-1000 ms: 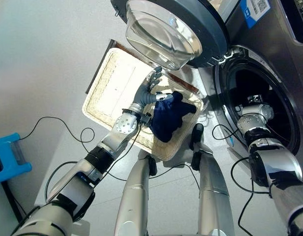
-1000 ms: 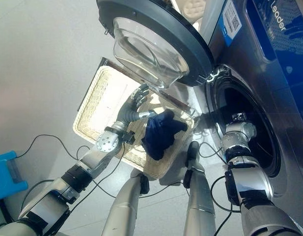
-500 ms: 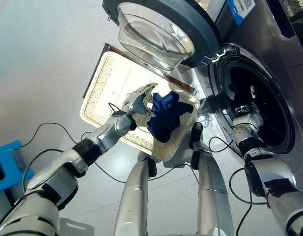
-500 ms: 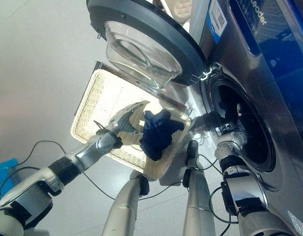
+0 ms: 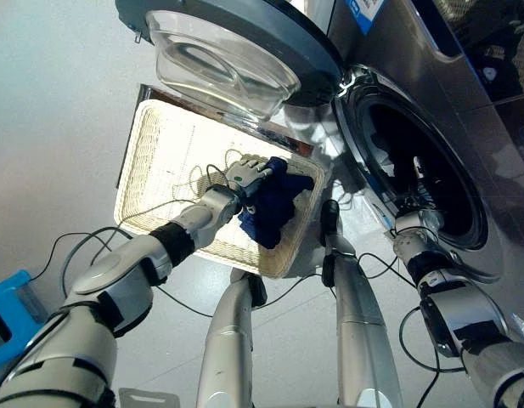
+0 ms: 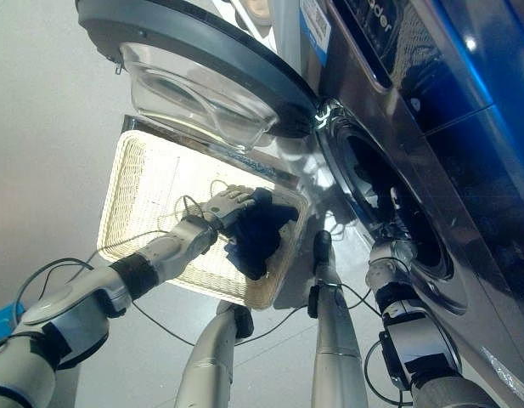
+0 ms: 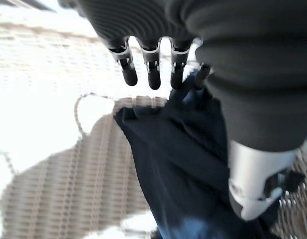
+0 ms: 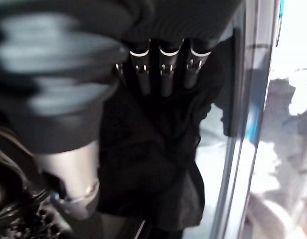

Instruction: Put the clothes into the washing machine.

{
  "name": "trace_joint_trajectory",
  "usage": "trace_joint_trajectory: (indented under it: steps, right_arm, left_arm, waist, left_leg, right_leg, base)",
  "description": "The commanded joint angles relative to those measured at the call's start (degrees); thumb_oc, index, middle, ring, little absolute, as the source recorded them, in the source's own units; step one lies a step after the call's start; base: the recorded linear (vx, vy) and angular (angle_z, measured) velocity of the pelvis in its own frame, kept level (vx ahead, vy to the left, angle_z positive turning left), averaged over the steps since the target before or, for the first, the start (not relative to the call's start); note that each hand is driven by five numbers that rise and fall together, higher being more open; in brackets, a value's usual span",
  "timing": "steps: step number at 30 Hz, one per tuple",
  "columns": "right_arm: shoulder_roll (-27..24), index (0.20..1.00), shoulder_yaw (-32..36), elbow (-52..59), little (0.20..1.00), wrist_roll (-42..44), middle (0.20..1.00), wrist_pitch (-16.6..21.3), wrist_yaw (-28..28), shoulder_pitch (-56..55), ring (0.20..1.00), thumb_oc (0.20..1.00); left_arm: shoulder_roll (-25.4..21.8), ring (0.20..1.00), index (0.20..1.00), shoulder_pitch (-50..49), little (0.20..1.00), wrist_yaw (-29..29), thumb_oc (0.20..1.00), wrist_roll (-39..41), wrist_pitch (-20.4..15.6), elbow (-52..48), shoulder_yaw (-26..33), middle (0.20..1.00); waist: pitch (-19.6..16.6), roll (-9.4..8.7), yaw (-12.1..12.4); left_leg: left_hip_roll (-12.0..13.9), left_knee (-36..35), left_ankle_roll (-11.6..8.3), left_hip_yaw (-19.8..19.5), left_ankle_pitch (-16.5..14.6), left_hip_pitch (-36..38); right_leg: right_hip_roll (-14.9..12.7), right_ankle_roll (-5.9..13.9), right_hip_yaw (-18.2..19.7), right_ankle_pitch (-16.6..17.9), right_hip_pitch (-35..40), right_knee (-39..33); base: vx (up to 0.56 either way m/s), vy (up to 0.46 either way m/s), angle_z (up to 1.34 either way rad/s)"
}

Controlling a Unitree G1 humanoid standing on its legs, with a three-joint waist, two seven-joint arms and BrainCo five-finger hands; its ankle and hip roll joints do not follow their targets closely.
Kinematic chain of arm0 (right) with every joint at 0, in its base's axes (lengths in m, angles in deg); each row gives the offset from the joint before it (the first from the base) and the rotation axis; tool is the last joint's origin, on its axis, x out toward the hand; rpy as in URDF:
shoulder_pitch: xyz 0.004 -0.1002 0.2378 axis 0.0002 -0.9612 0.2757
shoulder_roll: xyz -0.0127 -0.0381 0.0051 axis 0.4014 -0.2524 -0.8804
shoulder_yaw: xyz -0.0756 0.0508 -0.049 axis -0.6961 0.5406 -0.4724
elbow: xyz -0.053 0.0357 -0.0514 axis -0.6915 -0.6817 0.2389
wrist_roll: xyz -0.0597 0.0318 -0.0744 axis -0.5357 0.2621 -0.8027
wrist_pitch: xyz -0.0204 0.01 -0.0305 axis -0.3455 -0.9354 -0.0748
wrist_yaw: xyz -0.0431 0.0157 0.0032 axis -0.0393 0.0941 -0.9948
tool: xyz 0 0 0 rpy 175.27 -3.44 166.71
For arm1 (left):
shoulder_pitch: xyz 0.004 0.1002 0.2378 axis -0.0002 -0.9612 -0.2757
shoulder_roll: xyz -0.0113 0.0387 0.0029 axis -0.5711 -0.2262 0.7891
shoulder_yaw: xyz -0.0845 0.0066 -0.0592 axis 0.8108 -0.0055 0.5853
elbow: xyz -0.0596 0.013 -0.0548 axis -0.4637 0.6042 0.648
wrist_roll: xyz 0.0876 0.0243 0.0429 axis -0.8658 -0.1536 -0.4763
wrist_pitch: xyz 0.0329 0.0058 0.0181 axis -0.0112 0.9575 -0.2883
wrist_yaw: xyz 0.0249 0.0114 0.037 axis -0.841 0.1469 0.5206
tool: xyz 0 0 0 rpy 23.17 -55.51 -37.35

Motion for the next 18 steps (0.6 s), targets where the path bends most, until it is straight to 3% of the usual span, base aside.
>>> trace_joint_trajectory:
  steps: [1,11,18]
  right_arm:
    - [0.9,1.0,0.3,4.4,1.0,4.4,1.0,4.5,1.9,0.0,1.0,1.0]
    - [5.6,1.0,-1.9,11.6,1.0,8.0,1.0,7.2,2.9,-0.9,1.0,1.0]
    - [6.2,1.0,-2.3,15.1,1.0,11.7,1.0,9.3,4.7,-0.3,1.0,1.0]
  left_arm:
    - [0.4,1.0,1.0,0.1,1.0,-3.2,1.0,-5.3,0.2,2.2,0.3,1.0]
    - [4.0,1.0,1.0,1.1,1.0,-8.8,1.0,-15.1,-2.9,10.5,-1.3,1.0]
    - [3.5,1.0,1.0,4.0,1.0,-7.0,1.0,-23.2,-6.9,13.6,-3.7,1.0]
  waist:
    - [-1.2,0.16,-1.3]
    - [-1.2,-1.96,-2.6]
    - [-1.2,-3.19,-3.1]
  left_leg:
    - [-1.1,6.0,-3.07,5.2,-5.6,-1.0]
    - [-0.3,2.8,-3.85,6.0,-3.2,-2.4]
    - [0.0,0.7,-4.56,6.1,-1.7,-5.1]
  right_leg:
    - [1.8,7.35,-1.5,1.8,1.9,-1.7]
    - [3.3,7.91,-0.6,3.4,0.4,-3.6]
    - [4.1,8.27,0.0,5.3,-1.9,-5.9]
  base:
    - [0.0,0.0,0.0]
    - [-0.01,-0.005,-0.03]
    - [0.0,-0.007,-0.04]
